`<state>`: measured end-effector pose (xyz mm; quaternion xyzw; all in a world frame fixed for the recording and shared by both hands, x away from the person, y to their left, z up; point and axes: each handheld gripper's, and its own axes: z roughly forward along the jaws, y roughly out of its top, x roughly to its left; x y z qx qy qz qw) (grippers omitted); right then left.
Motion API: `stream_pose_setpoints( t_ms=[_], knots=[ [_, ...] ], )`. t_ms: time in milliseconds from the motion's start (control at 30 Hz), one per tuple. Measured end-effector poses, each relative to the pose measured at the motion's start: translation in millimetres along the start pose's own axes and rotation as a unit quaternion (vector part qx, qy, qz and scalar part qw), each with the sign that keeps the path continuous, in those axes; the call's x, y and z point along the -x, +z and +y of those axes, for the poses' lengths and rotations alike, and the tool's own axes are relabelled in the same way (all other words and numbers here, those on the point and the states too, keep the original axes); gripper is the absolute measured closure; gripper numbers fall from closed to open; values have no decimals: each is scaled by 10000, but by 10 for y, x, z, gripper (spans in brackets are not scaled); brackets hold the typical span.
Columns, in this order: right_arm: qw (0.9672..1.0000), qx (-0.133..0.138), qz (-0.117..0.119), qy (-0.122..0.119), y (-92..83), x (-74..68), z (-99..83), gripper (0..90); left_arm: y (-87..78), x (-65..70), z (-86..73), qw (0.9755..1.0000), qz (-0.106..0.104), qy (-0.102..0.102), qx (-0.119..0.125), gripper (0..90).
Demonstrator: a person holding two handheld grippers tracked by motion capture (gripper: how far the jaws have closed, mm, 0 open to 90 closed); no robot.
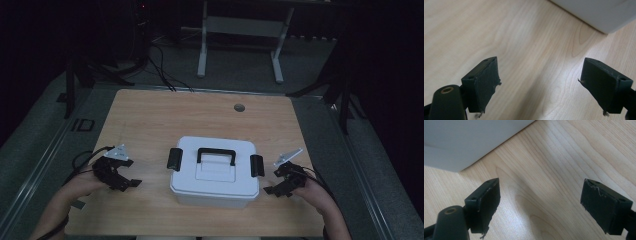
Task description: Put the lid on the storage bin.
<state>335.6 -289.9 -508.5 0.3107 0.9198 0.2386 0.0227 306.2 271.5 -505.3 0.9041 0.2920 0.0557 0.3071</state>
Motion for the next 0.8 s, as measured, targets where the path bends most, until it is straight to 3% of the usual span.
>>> stream_pose_setpoints(
  t_ms=[400,567,800],
  knots=[
    [9998,101,36,188,71,25,-65,157,81,-11,-262,9997,39,-233,-14,152],
    [9996,121,65,232,113,37,-76,157,29,-7,-315,9993,36,-371,83,152],
    [9993,186,114,290,146,38,-74,157,15,-14,-338,9991,77,-395,92,146]
  ],
)
